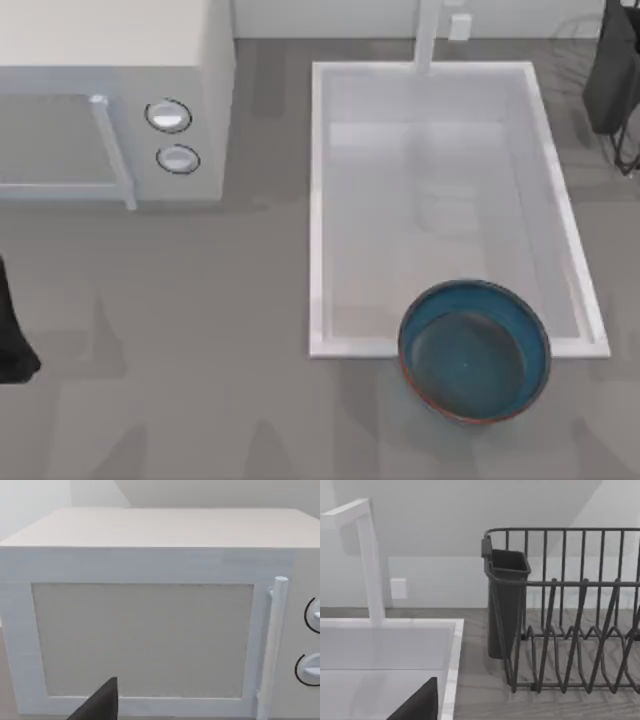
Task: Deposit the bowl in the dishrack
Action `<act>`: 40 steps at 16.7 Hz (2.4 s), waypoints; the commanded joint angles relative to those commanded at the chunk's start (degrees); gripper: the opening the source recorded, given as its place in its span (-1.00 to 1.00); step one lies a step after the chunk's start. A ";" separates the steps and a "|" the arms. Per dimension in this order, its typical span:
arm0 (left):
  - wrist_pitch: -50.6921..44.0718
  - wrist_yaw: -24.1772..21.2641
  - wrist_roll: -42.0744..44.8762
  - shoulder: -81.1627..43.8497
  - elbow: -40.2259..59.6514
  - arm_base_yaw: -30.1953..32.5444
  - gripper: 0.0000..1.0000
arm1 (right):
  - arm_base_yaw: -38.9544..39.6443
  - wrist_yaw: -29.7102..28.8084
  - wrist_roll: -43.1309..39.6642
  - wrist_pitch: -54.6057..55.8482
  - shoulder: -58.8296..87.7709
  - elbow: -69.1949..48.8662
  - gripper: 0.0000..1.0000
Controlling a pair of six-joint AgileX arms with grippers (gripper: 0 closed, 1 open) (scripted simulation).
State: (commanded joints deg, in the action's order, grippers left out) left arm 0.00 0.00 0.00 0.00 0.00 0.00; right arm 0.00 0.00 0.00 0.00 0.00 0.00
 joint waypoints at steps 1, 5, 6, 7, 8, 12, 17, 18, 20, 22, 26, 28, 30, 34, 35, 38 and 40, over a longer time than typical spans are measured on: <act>0.00 0.00 0.00 0.00 0.00 0.00 1.00 | 0.00 0.00 0.00 0.00 0.00 0.00 1.00; 0.00 0.00 0.00 0.00 0.00 0.00 1.00 | 1.63 -0.17 1.66 -3.41 3.76 -3.69 1.00; 0.00 0.00 0.00 0.00 0.00 0.00 1.00 | 2.59 -0.30 2.67 -5.49 6.22 -6.00 1.00; 0.00 0.00 0.00 0.00 0.00 0.00 1.00 | 3.72 -0.47 3.87 -7.96 9.28 -8.73 1.00; 0.00 0.00 0.00 0.00 0.00 0.00 1.00 | 4.99 -0.66 5.21 -10.77 12.96 -11.81 1.00; 0.00 0.00 0.00 0.00 0.00 0.00 1.00 | 11.10 -1.50 11.60 -24.46 33.21 -26.13 1.00; 0.00 0.00 0.00 0.00 0.00 0.00 1.00 | 19.41 -2.24 19.96 -42.86 60.75 -44.60 1.00; 0.00 0.00 0.00 0.00 0.00 0.00 1.00 | 20.93 -2.36 21.48 -46.17 65.26 -48.04 1.00; 0.00 0.00 0.00 0.00 0.00 0.00 1.00 | 23.70 -2.61 24.24 -52.03 73.23 -54.42 1.00; 0.00 0.00 0.00 0.00 0.00 0.00 1.00 | 25.98 -2.90 26.51 -56.73 80.02 -59.85 1.00; 0.00 0.00 0.00 0.00 0.00 0.00 1.00 | 28.71 -3.35 29.18 -62.15 87.92 -66.46 1.00; 0.00 0.00 0.00 0.00 0.00 0.00 1.00 | 28.93 -3.39 29.39 -62.56 88.43 -66.99 1.00; 0.00 0.00 0.00 0.00 0.00 0.00 1.00 | 28.93 -3.39 29.39 -62.56 88.43 -66.99 1.00; 0.00 0.00 0.00 0.00 0.00 0.00 1.00 | 28.63 -3.35 29.17 -60.20 89.27 -65.33 1.00; 0.00 0.00 0.00 0.00 0.00 0.00 1.00 | 28.56 -3.35 29.07 -58.26 90.03 -64.18 1.00; 0.00 0.00 0.00 0.00 0.00 0.00 1.00 | 28.31 -3.34 28.85 -49.72 93.56 -59.57 1.00; 0.00 0.00 0.00 0.00 0.00 0.00 1.00 | 28.10 -3.32 28.68 -43.99 95.82 -56.37 1.00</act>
State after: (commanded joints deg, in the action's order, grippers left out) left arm 0.00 0.00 0.00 0.00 0.00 0.00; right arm 28.10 -3.32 28.68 -43.99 95.82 -56.37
